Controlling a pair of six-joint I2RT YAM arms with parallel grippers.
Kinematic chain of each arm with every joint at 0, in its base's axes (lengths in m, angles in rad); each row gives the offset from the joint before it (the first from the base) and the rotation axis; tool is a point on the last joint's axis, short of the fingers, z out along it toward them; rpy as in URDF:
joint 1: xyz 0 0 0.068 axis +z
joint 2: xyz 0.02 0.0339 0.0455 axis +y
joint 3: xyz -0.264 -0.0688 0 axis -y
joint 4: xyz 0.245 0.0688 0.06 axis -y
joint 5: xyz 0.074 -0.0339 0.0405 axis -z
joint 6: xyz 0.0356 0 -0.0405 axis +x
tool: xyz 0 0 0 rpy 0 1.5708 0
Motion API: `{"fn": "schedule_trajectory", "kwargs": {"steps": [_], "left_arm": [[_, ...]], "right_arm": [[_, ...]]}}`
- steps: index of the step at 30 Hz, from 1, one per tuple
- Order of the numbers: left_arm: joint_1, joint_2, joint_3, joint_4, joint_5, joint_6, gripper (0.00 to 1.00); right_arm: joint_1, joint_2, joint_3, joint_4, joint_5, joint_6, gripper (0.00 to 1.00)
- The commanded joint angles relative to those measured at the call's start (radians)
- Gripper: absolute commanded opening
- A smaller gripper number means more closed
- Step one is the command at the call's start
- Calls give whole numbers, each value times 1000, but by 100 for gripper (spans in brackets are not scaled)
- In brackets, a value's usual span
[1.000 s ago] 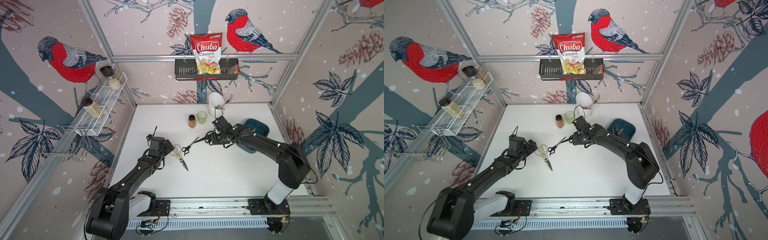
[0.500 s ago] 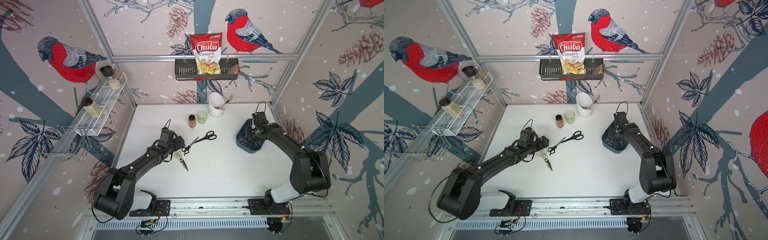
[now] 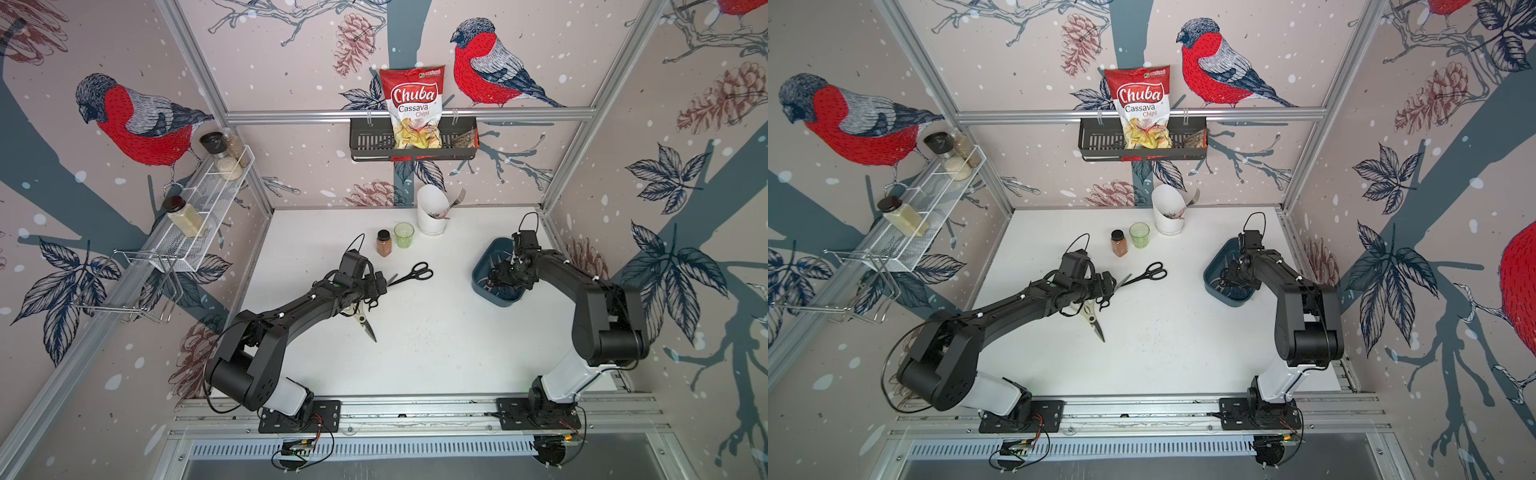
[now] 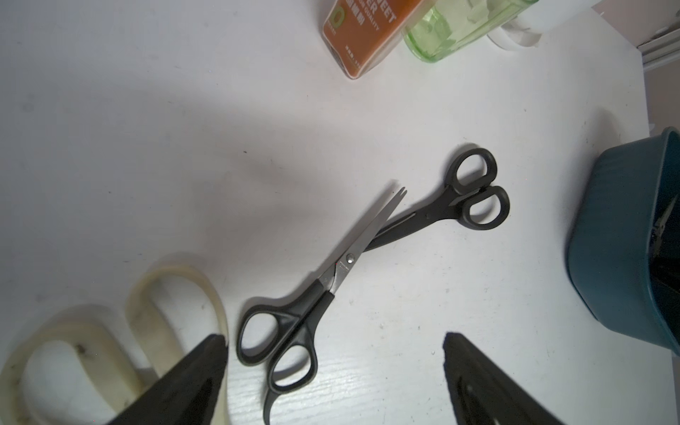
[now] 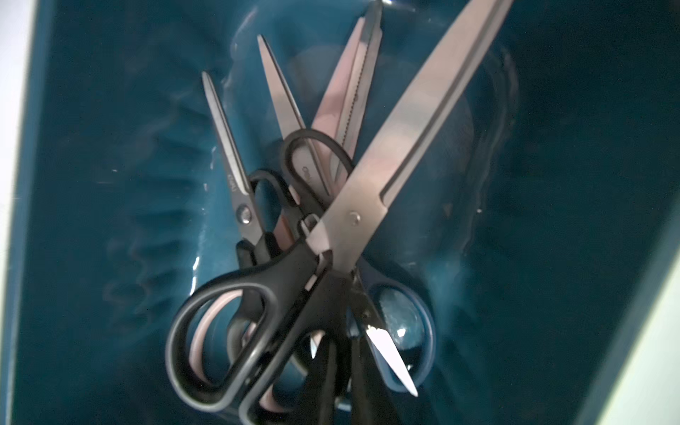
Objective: Put the scissors into the storage box
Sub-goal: Place the scissors in the storage box, then pick up the scissors from the center of the board.
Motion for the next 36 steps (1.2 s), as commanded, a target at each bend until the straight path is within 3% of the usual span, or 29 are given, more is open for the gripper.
{"fn": "schedule_trajectory", "kwargs": {"steps": [1, 7, 13, 24, 30, 36], "left_arm": [[-5, 5, 10, -18, 15, 19, 95], [-5, 5, 20, -32, 5, 30, 95], [-5, 7, 33, -36, -20, 30, 95], [-5, -102, -45, -18, -149, 15, 95], [-5, -159, -114, 6, -230, -3, 95], [-4, -183, -160, 39, -257, -8, 95]], "right_arm": [[1, 5, 4, 27, 10, -5, 31], [35, -34, 53, -32, 100, -5, 40], [221, -41, 159, -107, 255, -2, 41], [487, 174, 402, -154, 202, 60, 44], [527, 295, 459, -150, 138, 162, 46], [528, 317, 403, -41, 27, 285, 46]]}}
